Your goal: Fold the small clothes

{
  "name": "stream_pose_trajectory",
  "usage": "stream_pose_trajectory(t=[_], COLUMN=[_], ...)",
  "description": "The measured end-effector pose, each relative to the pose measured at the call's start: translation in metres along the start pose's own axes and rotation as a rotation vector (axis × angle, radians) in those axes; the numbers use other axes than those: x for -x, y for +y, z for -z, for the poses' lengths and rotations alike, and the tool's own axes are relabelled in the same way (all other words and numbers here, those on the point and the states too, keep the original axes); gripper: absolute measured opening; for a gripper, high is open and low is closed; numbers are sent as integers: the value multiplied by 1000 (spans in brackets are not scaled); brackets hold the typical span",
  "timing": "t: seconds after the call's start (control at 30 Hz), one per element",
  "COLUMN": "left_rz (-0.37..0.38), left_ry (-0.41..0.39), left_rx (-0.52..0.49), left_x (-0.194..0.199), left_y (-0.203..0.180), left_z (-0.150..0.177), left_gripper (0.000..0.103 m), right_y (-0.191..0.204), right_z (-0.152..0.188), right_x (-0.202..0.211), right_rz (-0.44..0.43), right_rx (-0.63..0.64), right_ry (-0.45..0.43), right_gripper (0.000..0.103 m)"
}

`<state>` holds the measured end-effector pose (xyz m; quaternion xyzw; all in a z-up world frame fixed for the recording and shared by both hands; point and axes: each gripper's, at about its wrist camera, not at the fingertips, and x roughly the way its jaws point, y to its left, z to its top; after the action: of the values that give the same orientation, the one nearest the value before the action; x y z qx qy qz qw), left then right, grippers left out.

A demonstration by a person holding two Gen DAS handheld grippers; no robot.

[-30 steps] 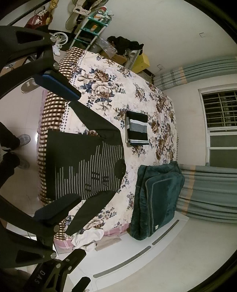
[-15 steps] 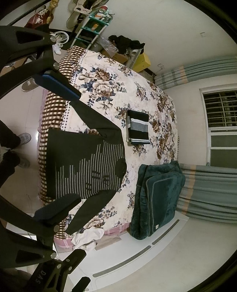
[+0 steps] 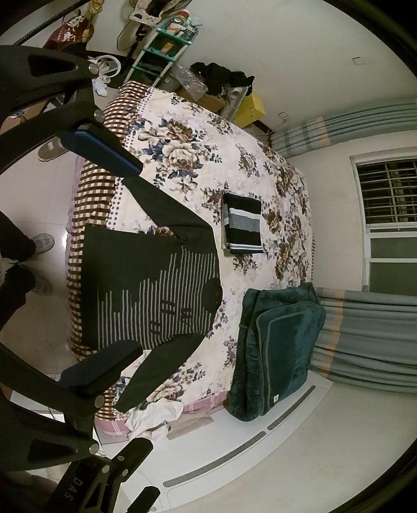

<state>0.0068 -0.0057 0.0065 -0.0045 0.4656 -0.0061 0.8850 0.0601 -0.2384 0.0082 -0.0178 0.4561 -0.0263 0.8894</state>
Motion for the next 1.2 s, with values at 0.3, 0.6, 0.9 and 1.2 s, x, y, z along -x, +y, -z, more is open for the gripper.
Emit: stream_pose_trajectory(t=[0.3, 0.6, 0.9, 1.2], left_rz=[1, 2, 3, 5], left_ry=[-2, -3, -4, -5], left_rx=[1, 1, 0, 3], left_x=[0, 1, 1, 2], left_y=[1, -1, -2, -4], left_z=[0, -5, -6, -7], left_gripper=[103, 103, 103, 103], right_y=[0, -2, -3, -6], right_z=[-1, -1, -16, -18], right_x=[1, -3, 8, 9], right_rz=[-2, -6, -8, -7], right_rx=[-1, -3, -6, -6], right_ry=[-2, 1, 6, 4], right_gripper=[103, 103, 103, 103])
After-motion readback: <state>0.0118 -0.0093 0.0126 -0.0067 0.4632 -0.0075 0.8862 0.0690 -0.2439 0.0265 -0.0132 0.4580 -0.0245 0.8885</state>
